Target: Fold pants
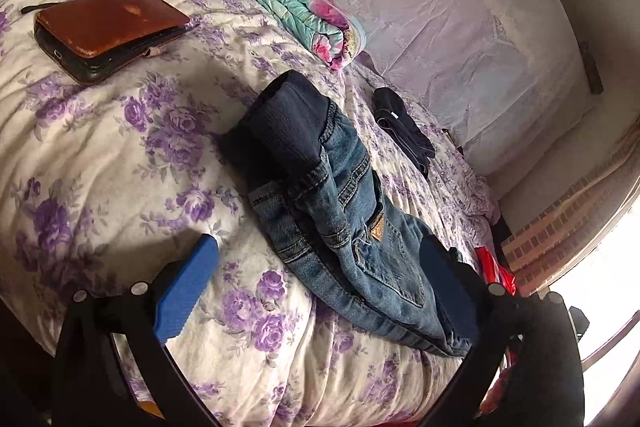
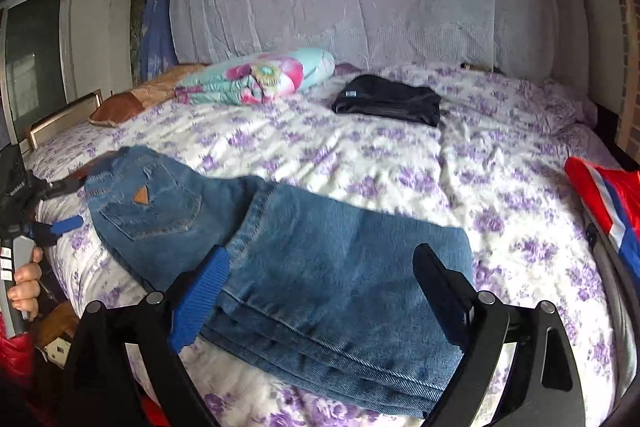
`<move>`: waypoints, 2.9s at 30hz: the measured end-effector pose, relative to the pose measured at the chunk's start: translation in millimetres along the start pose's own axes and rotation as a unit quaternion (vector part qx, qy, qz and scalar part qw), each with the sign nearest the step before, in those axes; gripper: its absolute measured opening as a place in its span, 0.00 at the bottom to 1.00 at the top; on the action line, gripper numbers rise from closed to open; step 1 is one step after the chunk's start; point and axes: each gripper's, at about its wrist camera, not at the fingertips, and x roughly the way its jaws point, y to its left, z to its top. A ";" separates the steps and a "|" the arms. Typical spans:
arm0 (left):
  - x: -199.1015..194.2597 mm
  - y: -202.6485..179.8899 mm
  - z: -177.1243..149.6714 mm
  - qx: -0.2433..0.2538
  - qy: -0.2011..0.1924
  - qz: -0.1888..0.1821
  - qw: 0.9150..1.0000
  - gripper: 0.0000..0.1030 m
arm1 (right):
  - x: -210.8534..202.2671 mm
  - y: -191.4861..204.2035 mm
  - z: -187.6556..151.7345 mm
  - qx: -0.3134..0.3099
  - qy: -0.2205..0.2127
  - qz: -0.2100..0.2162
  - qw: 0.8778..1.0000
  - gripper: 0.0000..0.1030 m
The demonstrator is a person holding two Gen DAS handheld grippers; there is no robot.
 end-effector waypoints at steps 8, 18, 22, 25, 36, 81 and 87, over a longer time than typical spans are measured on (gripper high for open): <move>1.7 17.9 15.4 -0.101 0.009 -0.024 0.995 0.95 | -23.3 -10.7 -13.3 -0.001 -0.093 -0.012 0.996 0.95; 50.7 -19.9 29.0 -0.029 0.007 0.047 0.998 0.95 | -61.1 -95.9 -19.2 0.105 -0.157 -0.069 0.980 0.96; 44.4 -14.8 27.3 -0.045 -0.029 0.040 0.998 0.79 | -58.4 -100.2 -25.1 0.115 -0.161 -0.066 0.978 0.96; 42.3 -0.2 25.5 -0.070 -0.038 0.054 0.995 0.39 | -34.6 -78.8 -25.2 0.051 -0.118 -0.095 0.987 0.96; 25.5 -22.7 29.7 -0.046 -0.060 0.040 0.996 0.30 | -30.9 -72.6 -33.8 0.008 -0.098 -0.076 0.992 0.96; 138.7 -235.3 -160.8 0.425 0.002 0.113 0.898 0.96 | -81.5 -149.6 -15.6 0.177 -0.208 0.005 0.962 0.96; 127.8 -228.3 -167.7 0.420 -0.025 0.103 0.902 0.96 | -35.9 -95.8 17.5 0.077 -0.126 -0.041 0.988 0.96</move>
